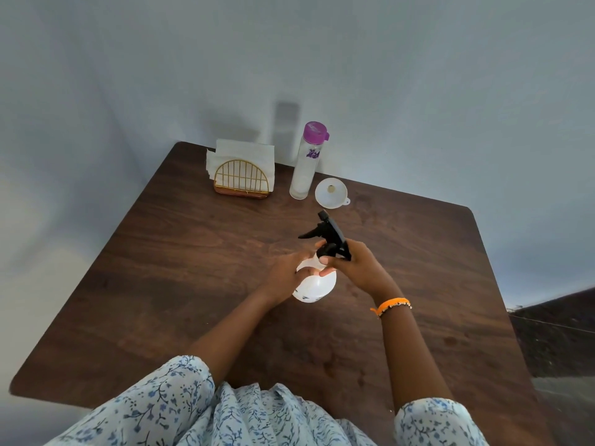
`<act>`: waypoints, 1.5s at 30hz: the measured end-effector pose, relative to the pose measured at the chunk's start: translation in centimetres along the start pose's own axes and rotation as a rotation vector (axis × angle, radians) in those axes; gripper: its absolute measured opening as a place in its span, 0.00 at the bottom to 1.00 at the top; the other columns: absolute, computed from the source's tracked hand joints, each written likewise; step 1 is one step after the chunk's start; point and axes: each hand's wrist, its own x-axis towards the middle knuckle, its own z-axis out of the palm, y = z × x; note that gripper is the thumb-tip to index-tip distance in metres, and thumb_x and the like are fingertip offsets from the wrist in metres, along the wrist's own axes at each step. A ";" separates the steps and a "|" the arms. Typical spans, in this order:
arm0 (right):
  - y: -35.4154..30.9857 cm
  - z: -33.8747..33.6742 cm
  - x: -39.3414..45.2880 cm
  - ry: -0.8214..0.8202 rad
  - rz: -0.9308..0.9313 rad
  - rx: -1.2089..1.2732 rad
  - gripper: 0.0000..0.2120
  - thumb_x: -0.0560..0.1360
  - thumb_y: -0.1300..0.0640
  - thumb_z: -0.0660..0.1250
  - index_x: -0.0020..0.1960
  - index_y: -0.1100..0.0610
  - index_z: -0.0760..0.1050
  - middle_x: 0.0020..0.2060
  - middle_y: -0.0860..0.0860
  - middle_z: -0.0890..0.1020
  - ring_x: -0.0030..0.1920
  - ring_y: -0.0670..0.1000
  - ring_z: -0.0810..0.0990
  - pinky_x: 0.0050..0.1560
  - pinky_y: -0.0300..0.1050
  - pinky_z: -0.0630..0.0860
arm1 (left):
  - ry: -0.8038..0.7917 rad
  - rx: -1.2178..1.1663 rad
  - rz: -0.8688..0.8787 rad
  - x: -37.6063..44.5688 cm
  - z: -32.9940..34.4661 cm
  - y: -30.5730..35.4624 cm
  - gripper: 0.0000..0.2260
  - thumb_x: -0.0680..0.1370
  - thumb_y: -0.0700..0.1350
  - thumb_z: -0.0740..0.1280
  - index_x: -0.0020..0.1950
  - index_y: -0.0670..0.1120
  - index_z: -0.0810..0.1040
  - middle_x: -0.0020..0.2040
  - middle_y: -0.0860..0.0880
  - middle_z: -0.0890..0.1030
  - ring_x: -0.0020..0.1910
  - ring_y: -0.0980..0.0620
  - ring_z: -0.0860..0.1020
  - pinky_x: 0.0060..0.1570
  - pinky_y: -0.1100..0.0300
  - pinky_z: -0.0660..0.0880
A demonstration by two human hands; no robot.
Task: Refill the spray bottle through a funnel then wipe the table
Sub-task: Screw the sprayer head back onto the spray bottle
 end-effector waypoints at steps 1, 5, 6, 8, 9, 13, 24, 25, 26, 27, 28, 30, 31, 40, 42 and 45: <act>-0.1 0.0 0.1 -0.007 0.002 -0.035 0.08 0.72 0.64 0.69 0.49 0.57 0.77 0.48 0.52 0.81 0.47 0.53 0.81 0.52 0.49 0.79 | -0.002 -0.003 0.009 0.0 0.0 -0.1 0.17 0.77 0.45 0.64 0.65 0.45 0.72 0.63 0.44 0.76 0.60 0.45 0.74 0.58 0.55 0.70; -1.0 1.4 0.4 0.062 -0.007 -0.222 0.09 0.71 0.64 0.70 0.46 0.54 0.75 0.47 0.53 0.78 0.46 0.55 0.79 0.52 0.54 0.78 | -0.011 0.029 -0.001 0.0 -0.1 -0.1 0.18 0.78 0.48 0.63 0.67 0.48 0.70 0.63 0.45 0.76 0.60 0.47 0.75 0.56 0.57 0.71; -1.2 1.5 0.4 0.060 0.007 -0.236 0.09 0.71 0.64 0.70 0.46 0.53 0.75 0.47 0.53 0.78 0.46 0.54 0.79 0.52 0.54 0.78 | -0.004 0.045 0.005 0.0 -0.1 0.0 0.19 0.78 0.48 0.63 0.68 0.48 0.69 0.64 0.45 0.76 0.60 0.47 0.74 0.56 0.59 0.70; -1.5 1.4 0.5 0.044 0.046 -0.265 0.07 0.72 0.61 0.70 0.46 0.53 0.74 0.48 0.53 0.78 0.48 0.54 0.78 0.52 0.50 0.77 | 0.009 0.051 0.004 0.0 -0.2 0.3 0.19 0.78 0.48 0.63 0.68 0.48 0.69 0.65 0.45 0.75 0.61 0.47 0.74 0.54 0.61 0.68; -1.6 1.5 0.4 0.056 0.062 -0.302 0.07 0.72 0.59 0.70 0.47 0.53 0.74 0.48 0.52 0.78 0.48 0.52 0.77 0.50 0.47 0.76 | 0.014 0.039 -0.004 0.0 -0.2 0.3 0.19 0.78 0.48 0.63 0.68 0.47 0.70 0.65 0.46 0.75 0.61 0.47 0.74 0.53 0.63 0.68; -0.2 3.4 -0.1 0.405 -0.008 -0.483 0.15 0.67 0.45 0.73 0.42 0.55 0.74 0.39 0.48 0.75 0.37 0.47 0.74 0.36 0.43 0.73 | 0.041 0.046 -0.005 0.1 0.1 0.1 0.13 0.78 0.46 0.62 0.62 0.47 0.74 0.61 0.46 0.78 0.58 0.50 0.75 0.49 0.67 0.67; 0.5 7.0 -0.2 0.719 0.009 -0.119 0.14 0.68 0.54 0.73 0.47 0.52 0.69 0.41 0.44 0.74 0.38 0.43 0.73 0.38 0.40 0.70 | 0.064 0.002 0.137 -0.3 0.0 0.6 0.12 0.78 0.39 0.62 0.61 0.44 0.76 0.56 0.46 0.81 0.54 0.52 0.78 0.48 0.66 0.69; 0.6 6.9 -0.1 0.688 -0.013 -0.127 0.14 0.69 0.54 0.72 0.50 0.51 0.70 0.43 0.44 0.75 0.40 0.44 0.74 0.39 0.39 0.71 | 0.065 0.001 0.133 -0.3 0.0 0.5 0.12 0.78 0.39 0.62 0.61 0.44 0.76 0.56 0.46 0.81 0.55 0.51 0.78 0.49 0.64 0.70; 0.6 6.8 -0.1 0.652 -0.039 -0.151 0.13 0.69 0.55 0.72 0.49 0.51 0.71 0.43 0.45 0.75 0.40 0.44 0.74 0.39 0.38 0.71 | 0.064 0.002 0.120 -0.2 0.1 0.3 0.12 0.78 0.39 0.63 0.60 0.44 0.76 0.56 0.45 0.81 0.55 0.50 0.78 0.50 0.61 0.71; 0.5 6.5 0.0 0.617 -0.062 -0.168 0.12 0.69 0.55 0.73 0.46 0.53 0.72 0.42 0.46 0.74 0.39 0.45 0.74 0.38 0.38 0.70 | 0.062 0.003 0.102 -0.1 0.1 0.1 0.11 0.78 0.40 0.63 0.60 0.44 0.77 0.56 0.44 0.81 0.55 0.48 0.78 0.51 0.59 0.72; 0.5 6.1 0.1 0.584 -0.077 -0.166 0.11 0.68 0.54 0.74 0.44 0.54 0.72 0.40 0.48 0.74 0.38 0.47 0.74 0.38 0.38 0.70 | 0.057 0.004 0.080 0.0 0.1 0.0 0.11 0.77 0.40 0.63 0.59 0.44 0.77 0.55 0.44 0.81 0.54 0.47 0.78 0.52 0.56 0.73; 0.9 5.1 0.1 0.519 -0.109 -0.121 0.12 0.66 0.54 0.76 0.42 0.55 0.73 0.39 0.50 0.75 0.38 0.49 0.74 0.38 0.38 0.73 | 0.049 0.011 0.057 0.1 0.0 0.0 0.11 0.77 0.41 0.64 0.59 0.44 0.77 0.56 0.44 0.81 0.55 0.47 0.78 0.54 0.55 0.74; 1.2 4.5 0.0 0.477 -0.132 -0.107 0.13 0.65 0.54 0.76 0.43 0.55 0.74 0.39 0.51 0.76 0.39 0.49 0.75 0.39 0.37 0.74 | 0.048 0.016 0.056 0.1 0.1 0.0 0.12 0.77 0.41 0.63 0.60 0.45 0.77 0.57 0.44 0.80 0.56 0.47 0.77 0.55 0.55 0.73; 2.6 3.0 -0.9 0.243 -0.215 -0.086 0.11 0.74 0.64 0.66 0.55 0.56 0.74 0.48 0.51 0.80 0.48 0.49 0.78 0.49 0.42 0.76 | 0.048 0.032 0.046 0.2 0.0 0.4 0.16 0.77 0.43 0.64 0.65 0.45 0.73 0.62 0.45 0.77 0.60 0.49 0.75 0.53 0.67 0.64; 2.4 3.4 -0.8 0.324 -0.176 -0.069 0.09 0.72 0.61 0.69 0.51 0.54 0.75 0.47 0.50 0.81 0.46 0.49 0.78 0.46 0.40 0.75 | 0.057 0.027 0.037 0.2 0.1 0.3 0.15 0.77 0.43 0.64 0.64 0.45 0.73 0.61 0.44 0.78 0.59 0.46 0.75 0.53 0.63 0.66; 2.2 4.3 -0.6 0.513 -0.080 -0.043 0.11 0.66 0.56 0.75 0.44 0.56 0.75 0.43 0.48 0.80 0.42 0.47 0.77 0.41 0.34 0.72 | 0.054 0.043 0.027 0.1 0.2 0.2 0.14 0.77 0.44 0.64 0.62 0.45 0.75 0.60 0.44 0.79 0.58 0.46 0.76 0.56 0.56 0.71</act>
